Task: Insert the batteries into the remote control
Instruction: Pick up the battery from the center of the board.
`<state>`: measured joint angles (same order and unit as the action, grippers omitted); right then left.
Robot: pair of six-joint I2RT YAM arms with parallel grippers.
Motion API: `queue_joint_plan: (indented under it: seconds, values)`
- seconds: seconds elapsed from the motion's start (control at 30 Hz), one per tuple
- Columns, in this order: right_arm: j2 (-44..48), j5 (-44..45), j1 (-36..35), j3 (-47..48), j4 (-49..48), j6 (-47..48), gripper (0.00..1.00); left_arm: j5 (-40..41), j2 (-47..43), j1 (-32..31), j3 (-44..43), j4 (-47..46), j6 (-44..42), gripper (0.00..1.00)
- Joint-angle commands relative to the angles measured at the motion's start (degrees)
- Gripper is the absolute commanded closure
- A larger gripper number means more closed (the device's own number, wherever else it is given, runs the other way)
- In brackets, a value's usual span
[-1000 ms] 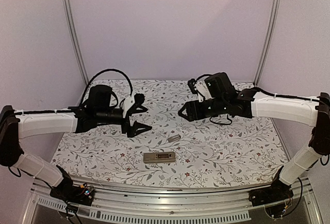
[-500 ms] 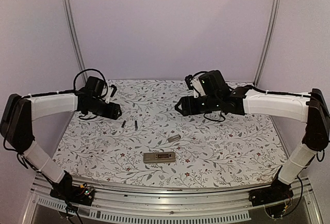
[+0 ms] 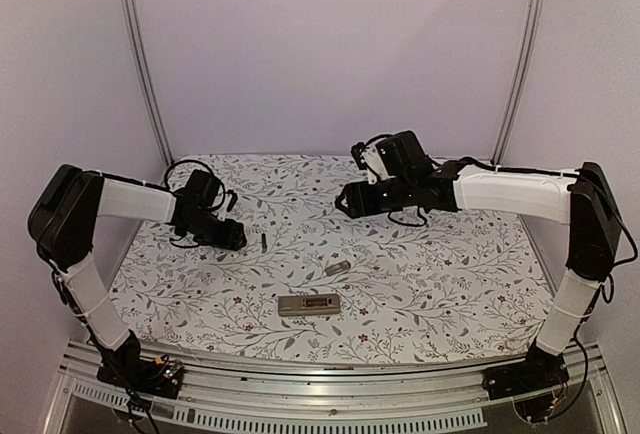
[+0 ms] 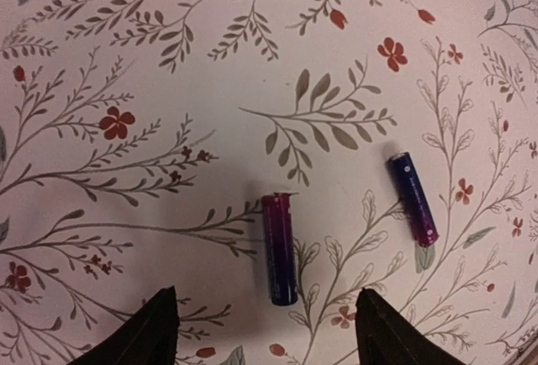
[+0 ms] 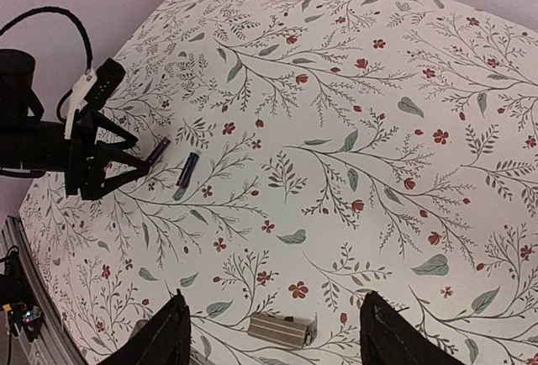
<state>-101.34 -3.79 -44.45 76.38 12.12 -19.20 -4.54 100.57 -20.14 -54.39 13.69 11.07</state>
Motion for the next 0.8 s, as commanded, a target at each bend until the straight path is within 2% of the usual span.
queue_joint_plan:
  seconds: [0.0, 0.33, 0.43, 0.57, 0.67, 0.77]
  values:
    - [-2.71, -2.27, 1.38, 2.50, 2.54, 1.87, 0.33, 2.64, 1.80, -0.55, 1.78, -4.57, 1.25, 0.30]
    - [-4.32, -3.04, 1.84, 2.77, 2.65, 1.62, 0.33, 1.73, 6.18, -0.59, 0.07, -6.43, 0.18, 0.39]
    - [-4.52, -2.99, 1.91, 2.58, 2.73, 1.66, 0.33, 1.72, 6.47, -0.55, 0.24, -6.50, 0.40, 0.52]
    - [-4.52, -2.90, 1.99, 2.64, 2.86, 1.83, 0.33, 0.78, 6.01, -0.53, 0.68, -6.10, 0.65, 0.76]
    - [-4.03, -2.59, 2.08, 2.55, 3.13, 2.09, 0.33, -1.23, 5.21, -0.58, 0.81, -3.96, 1.42, 0.84]
    - [-3.63, -2.07, 2.17, 2.38, 3.34, 2.32, 0.33, -2.73, 3.79, -0.58, 2.33, -2.74, 1.96, 0.88]
